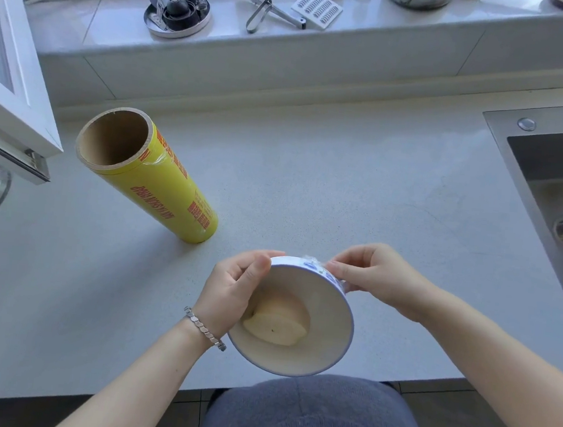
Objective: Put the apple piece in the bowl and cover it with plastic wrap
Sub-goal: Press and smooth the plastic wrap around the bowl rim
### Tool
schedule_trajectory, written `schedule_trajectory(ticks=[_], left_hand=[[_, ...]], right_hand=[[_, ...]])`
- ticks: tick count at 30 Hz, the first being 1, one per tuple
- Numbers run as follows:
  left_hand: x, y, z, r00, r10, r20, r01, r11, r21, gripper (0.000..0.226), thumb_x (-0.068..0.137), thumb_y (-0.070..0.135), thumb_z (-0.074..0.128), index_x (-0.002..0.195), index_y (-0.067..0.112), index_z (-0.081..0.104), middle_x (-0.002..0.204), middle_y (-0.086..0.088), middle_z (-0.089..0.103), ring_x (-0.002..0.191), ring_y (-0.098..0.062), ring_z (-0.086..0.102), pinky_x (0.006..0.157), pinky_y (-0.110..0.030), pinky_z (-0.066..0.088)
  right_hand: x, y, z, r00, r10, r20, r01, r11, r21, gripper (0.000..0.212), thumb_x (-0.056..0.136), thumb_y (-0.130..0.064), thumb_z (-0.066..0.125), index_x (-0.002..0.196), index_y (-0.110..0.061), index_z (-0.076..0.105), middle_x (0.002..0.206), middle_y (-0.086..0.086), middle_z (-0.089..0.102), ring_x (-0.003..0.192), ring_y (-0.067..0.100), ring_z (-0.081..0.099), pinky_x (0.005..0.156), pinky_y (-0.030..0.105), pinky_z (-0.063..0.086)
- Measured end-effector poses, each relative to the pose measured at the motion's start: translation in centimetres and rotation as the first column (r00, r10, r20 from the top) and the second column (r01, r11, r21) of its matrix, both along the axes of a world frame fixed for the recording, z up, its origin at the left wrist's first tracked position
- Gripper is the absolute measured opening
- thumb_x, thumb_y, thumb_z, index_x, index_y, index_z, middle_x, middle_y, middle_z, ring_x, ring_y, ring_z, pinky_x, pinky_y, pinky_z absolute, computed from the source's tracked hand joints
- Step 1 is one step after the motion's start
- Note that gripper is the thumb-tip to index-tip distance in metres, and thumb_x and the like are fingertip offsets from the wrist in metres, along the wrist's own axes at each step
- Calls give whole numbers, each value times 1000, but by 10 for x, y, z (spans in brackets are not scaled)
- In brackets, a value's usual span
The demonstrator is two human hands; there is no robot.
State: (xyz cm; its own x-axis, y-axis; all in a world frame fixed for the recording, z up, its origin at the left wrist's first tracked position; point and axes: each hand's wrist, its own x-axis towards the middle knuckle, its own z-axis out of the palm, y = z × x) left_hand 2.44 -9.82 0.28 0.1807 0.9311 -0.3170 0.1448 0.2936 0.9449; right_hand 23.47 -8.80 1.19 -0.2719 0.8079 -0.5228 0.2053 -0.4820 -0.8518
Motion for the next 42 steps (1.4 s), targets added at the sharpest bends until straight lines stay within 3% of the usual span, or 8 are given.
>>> schedule_trajectory(ticks=[6,11,16,20,25,28,34,42], left_hand=[[-3,1,-3,1000,-2,-11,2,1000,4,36,64,60,56,80,34,75,87,9,74,91,-21,64,90,-51,48],[-3,1,-2,999,-31,-30,33,998,48,29,64,56,54,76,37,73,86,21,73,89,-5,65,85,-32,49],[-5,0,-5,998,-26,50,26,1000,-11,42,60,67,60,79,33,76,86,11,75,85,-12,65,78,-33,51],[-8,-3,-7,994,-23,107,29,998,-54,63,46,81,62,80,29,76,82,7,76,79,-9,67,69,-23,53],[-9,-3,-8,995,-27,94,33,997,-72,65,45,81,63,80,28,77,82,6,75,80,-13,67,73,-31,53],[-9,1,-8,996,-11,94,19,996,-86,63,45,80,64,79,28,77,79,6,75,77,-13,66,70,-30,53],[-4,3,-5,991,-57,120,70,991,-110,37,61,58,62,76,29,77,75,7,74,72,-9,66,70,-30,52],[-5,2,-5,985,-84,149,99,990,-102,62,44,77,68,79,27,77,78,5,75,73,-10,68,64,-23,54]], right_hand=[[-11,5,-1,988,-153,34,143,970,196,28,94,-10,44,68,-17,52,60,-4,52,46,-1,46,51,14,40],[-26,6,-8,989,-96,112,92,995,33,28,94,-12,45,67,-15,49,55,-1,46,38,1,40,43,13,35],[-18,12,-2,880,-286,-379,198,947,-255,50,94,-13,39,49,-15,61,53,-2,50,59,13,46,66,24,37],[-13,12,-5,842,-382,-381,296,918,-265,51,95,-30,33,55,-17,63,79,1,64,73,12,56,67,23,38],[4,14,-5,985,-24,-173,-13,978,-210,56,70,-67,37,64,-14,56,72,-1,68,62,9,55,58,20,39],[11,7,-4,978,199,-66,-205,974,-95,30,79,-47,60,71,-19,67,77,-7,67,71,4,56,68,19,38],[5,0,-17,854,-107,-510,58,992,-111,26,54,-40,81,55,-22,63,106,-7,71,96,7,64,85,22,48],[-13,-10,-25,718,-336,-609,250,942,-224,36,46,-39,86,62,-9,71,65,3,71,59,13,66,58,22,54]])
